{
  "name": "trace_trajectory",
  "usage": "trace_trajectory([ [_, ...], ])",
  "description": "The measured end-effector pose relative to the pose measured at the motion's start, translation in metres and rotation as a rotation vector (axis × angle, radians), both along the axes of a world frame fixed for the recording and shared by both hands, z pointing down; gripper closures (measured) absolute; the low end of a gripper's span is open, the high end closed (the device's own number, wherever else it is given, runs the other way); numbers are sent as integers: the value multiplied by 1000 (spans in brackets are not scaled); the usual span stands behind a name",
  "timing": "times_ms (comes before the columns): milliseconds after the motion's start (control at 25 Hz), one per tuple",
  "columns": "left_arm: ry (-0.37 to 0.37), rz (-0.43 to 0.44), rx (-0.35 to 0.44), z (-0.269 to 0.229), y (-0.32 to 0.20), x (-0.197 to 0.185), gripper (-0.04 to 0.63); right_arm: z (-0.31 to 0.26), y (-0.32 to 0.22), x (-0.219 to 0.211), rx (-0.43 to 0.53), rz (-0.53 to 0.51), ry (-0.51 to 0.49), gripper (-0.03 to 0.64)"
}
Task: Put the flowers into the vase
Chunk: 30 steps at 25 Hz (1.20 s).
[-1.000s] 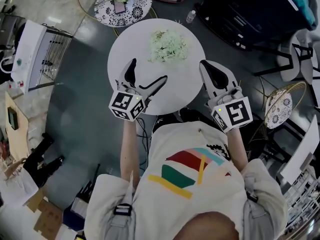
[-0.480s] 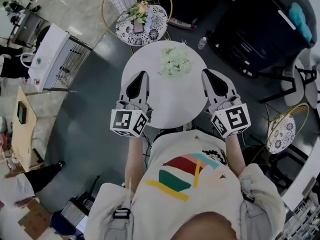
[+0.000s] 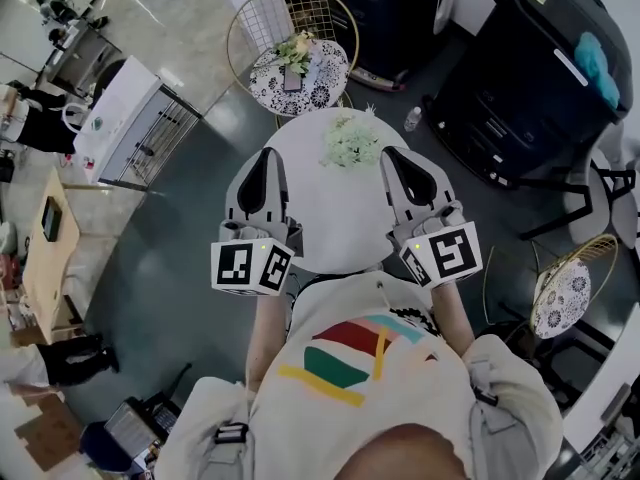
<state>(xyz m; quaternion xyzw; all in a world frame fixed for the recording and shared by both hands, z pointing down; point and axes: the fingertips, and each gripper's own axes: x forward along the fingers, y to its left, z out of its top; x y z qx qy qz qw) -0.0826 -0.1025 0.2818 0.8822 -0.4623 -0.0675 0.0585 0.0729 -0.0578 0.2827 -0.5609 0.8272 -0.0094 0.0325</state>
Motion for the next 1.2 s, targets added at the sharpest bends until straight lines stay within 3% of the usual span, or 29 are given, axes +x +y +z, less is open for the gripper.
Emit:
trace_trajectory([
  [360, -79, 35, 2, 1, 12, 18, 589, 9, -3, -13, -61, -43, -69, 605],
  [1200, -72, -15, 16, 3, 0, 3, 589, 21, -7, -14, -91, -56, -62, 604],
])
